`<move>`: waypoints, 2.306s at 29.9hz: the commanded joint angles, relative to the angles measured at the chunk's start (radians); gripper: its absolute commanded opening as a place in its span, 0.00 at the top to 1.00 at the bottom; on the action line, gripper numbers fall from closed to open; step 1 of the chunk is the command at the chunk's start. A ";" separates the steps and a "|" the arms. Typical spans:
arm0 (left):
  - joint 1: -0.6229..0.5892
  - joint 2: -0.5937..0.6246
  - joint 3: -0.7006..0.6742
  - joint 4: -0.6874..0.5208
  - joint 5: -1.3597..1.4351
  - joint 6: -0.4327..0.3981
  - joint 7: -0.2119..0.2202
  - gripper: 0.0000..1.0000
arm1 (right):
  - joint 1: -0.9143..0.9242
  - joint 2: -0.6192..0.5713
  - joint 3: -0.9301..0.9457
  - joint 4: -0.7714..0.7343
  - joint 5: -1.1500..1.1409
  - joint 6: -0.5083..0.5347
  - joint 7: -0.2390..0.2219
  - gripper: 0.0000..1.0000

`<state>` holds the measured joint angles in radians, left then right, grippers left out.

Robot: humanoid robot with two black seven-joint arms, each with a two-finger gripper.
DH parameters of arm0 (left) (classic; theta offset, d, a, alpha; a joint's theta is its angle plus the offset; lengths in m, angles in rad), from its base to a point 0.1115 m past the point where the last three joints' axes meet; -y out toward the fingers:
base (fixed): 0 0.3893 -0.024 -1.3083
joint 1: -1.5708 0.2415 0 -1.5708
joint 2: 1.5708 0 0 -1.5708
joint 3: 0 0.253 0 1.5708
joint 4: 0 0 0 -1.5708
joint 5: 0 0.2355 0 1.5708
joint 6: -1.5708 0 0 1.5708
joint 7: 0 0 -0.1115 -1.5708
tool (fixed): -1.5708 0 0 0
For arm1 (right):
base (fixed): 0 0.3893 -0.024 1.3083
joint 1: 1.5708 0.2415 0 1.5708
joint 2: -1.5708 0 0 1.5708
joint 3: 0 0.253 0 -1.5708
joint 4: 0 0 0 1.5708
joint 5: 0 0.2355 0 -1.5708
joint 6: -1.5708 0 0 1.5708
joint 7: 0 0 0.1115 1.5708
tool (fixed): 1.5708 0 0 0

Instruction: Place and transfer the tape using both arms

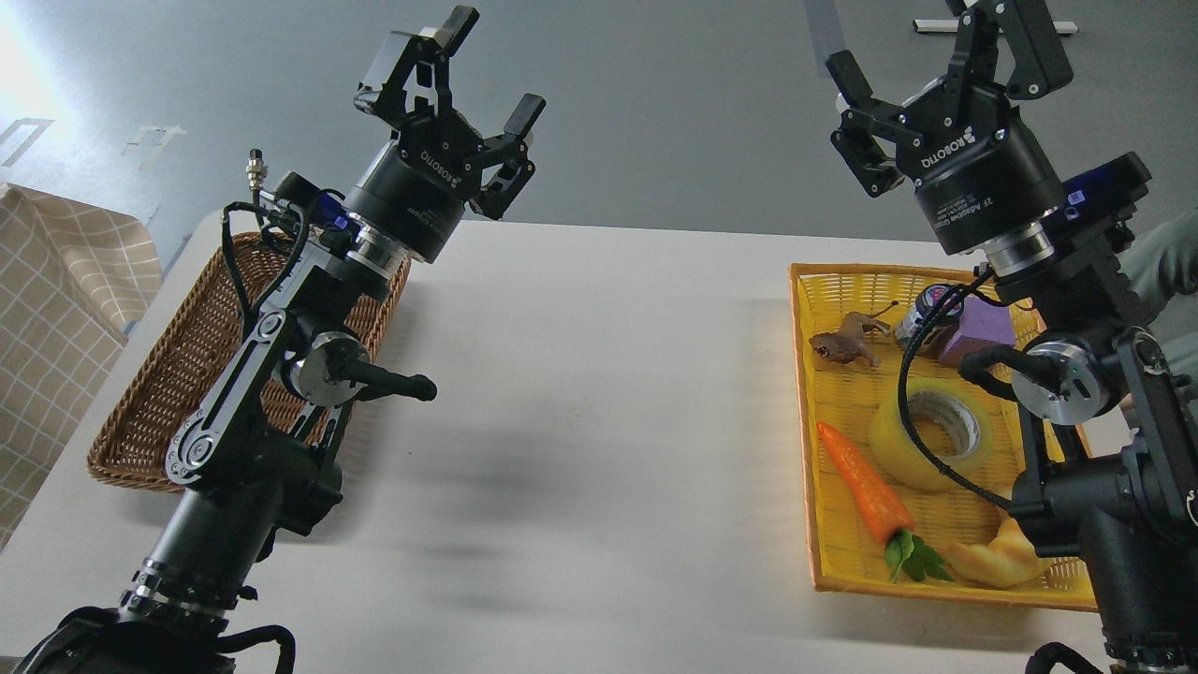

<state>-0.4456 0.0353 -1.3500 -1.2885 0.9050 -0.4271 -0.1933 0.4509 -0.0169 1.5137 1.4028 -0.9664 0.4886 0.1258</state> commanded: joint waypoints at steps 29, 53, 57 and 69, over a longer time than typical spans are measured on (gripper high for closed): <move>-0.001 -0.002 -0.001 -0.011 0.000 -0.002 -0.006 0.02 | 0.005 0.002 0.023 -0.010 0.000 0.000 -0.003 0.00; -0.021 -0.002 0.005 -0.020 0.000 -0.002 -0.072 0.02 | 0.017 -0.116 0.022 -0.005 -0.075 0.000 -0.100 0.00; -0.024 0.003 0.006 -0.020 0.002 -0.001 -0.069 0.02 | 0.020 -0.187 0.022 -0.005 -0.184 0.000 -0.101 0.00; -0.024 0.000 0.006 -0.022 0.002 -0.004 -0.067 0.02 | 0.000 -0.314 0.007 0.030 -0.555 0.000 -0.112 0.00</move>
<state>-0.4699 0.0352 -1.3437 -1.3099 0.9066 -0.4308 -0.2611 0.4567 -0.2996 1.5259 1.4172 -1.4953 0.4892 0.0146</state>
